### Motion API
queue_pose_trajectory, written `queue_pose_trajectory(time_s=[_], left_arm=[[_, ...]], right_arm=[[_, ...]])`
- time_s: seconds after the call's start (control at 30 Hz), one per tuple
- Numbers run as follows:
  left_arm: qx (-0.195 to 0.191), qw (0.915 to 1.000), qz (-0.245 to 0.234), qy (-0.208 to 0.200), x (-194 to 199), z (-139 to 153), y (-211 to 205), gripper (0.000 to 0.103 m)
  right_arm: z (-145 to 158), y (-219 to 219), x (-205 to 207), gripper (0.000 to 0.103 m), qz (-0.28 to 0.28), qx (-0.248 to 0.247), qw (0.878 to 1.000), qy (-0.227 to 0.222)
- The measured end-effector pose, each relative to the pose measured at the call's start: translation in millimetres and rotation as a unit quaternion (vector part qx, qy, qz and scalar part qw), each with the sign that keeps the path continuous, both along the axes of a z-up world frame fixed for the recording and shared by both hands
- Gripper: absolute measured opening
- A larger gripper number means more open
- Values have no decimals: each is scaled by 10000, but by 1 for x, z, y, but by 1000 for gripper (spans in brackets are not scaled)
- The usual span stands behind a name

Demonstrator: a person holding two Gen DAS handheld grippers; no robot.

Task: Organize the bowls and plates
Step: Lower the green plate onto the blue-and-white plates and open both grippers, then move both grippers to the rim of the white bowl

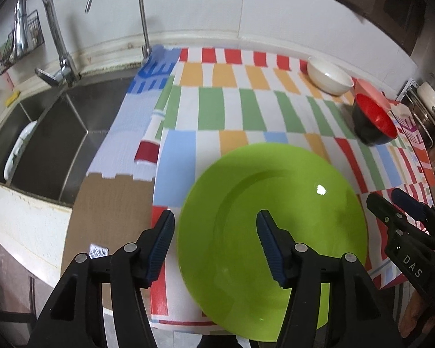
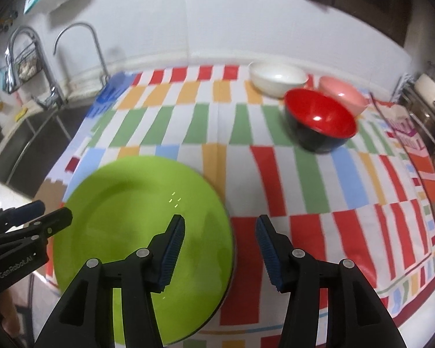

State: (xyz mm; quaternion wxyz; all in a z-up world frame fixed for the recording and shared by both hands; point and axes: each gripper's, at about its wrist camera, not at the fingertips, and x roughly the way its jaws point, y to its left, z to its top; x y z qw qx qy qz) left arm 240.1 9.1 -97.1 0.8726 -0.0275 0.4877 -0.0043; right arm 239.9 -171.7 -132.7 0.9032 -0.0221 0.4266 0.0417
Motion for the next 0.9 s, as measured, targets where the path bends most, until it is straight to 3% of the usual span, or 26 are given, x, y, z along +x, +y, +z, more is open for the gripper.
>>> queue_pose_trajectory(time_s=[0.2,0.9], left_arm=[[56,9996,-187,-192,8,13,-21,58],[44,9961,-668,-583,61,45,-132,58]], right_arm=[[8,-12,2,52,-32,-161,9998,-61],[41,-114,43,52,-180,76,9984,-527]])
